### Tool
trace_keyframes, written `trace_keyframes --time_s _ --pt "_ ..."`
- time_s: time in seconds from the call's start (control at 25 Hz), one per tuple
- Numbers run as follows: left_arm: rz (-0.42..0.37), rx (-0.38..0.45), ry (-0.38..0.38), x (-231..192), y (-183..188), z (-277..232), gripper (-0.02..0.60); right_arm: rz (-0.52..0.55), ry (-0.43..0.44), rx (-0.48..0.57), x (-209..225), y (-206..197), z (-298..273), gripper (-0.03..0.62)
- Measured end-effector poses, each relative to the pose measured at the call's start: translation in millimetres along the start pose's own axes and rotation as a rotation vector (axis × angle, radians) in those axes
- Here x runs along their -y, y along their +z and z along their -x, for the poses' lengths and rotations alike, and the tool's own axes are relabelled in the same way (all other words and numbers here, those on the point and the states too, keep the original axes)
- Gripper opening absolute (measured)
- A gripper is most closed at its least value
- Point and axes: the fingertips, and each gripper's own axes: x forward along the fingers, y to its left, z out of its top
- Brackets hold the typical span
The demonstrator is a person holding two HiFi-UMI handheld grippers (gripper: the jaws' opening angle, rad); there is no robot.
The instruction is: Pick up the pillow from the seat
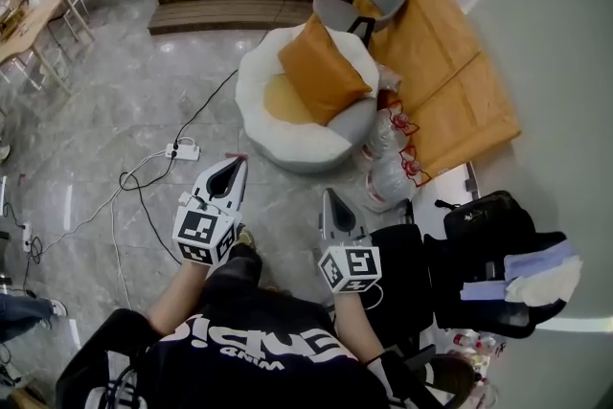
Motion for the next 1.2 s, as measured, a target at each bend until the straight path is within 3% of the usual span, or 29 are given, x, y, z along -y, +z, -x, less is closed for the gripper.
trace_keyframes --time_s 0.44,0.8,1.2 --pt "-0.014 -0.003 -0.068 -68.4 24.3 -61.1 0.008 -0.01 -0.02 0.015 -13.1 19.1 -99.9 0.021" --pt "-0.006 -0.022 -0.138 -95.9 23.8 -95.7 0.008 -0.002 -0.113 0.018 -0.6 27.7 -129.8 0.021" --pt "-0.002 -0.023 -0.151 -110.3 25.2 -141.0 0.008 0.0 -0.131 0.015 26.6 29.6 -166.1 0.021"
